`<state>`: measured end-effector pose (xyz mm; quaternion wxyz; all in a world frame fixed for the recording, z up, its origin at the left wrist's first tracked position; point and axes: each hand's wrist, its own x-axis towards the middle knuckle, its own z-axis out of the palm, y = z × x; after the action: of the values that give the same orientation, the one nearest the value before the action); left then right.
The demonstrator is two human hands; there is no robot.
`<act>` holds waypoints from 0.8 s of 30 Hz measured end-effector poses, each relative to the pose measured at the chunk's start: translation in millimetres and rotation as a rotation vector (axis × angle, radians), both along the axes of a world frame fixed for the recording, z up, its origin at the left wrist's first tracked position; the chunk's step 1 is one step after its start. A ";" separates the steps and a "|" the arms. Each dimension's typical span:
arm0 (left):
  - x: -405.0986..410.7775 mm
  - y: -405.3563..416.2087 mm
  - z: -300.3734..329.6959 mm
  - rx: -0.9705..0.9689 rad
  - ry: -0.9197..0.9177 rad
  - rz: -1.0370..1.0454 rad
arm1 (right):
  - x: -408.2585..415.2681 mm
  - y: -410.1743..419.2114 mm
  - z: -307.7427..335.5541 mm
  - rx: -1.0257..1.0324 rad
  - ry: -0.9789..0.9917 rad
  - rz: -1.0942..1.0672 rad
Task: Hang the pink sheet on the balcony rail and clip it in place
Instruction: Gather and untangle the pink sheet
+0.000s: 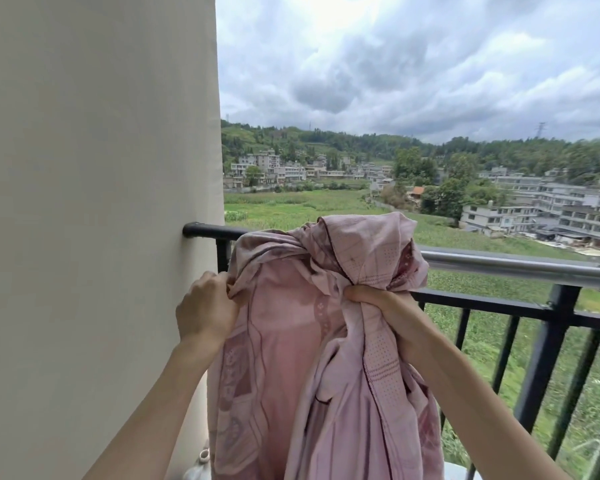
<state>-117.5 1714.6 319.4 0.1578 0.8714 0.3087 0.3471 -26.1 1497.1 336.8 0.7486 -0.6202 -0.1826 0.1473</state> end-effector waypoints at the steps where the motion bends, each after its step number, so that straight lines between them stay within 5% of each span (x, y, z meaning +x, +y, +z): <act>1: 1.0 4.1 2.0 0.015 -0.025 0.016 | 1.7 0.2 1.2 0.009 -0.010 -0.019; 8: 6.2 22.6 49.9 -0.697 -0.383 -0.479 | 8.8 -3.9 22.0 0.033 -0.135 -0.131; 10: 17.4 22.5 63.5 -0.628 -0.443 -0.496 | 10.4 -8.9 33.1 0.009 -0.188 -0.186; 15: 49.2 12.3 96.6 0.013 -0.421 -0.243 | 12.1 -29.0 68.5 -0.060 -0.358 -0.294; 24: 98.0 16.2 124.2 0.219 -0.398 -0.321 | 28.6 -46.8 95.0 -0.082 -0.302 -0.308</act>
<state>-19.5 1730.8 443.6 0.1732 0.8358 0.0901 0.5132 2.6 1450.4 431.8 0.7006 -0.6856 -0.1897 -0.0560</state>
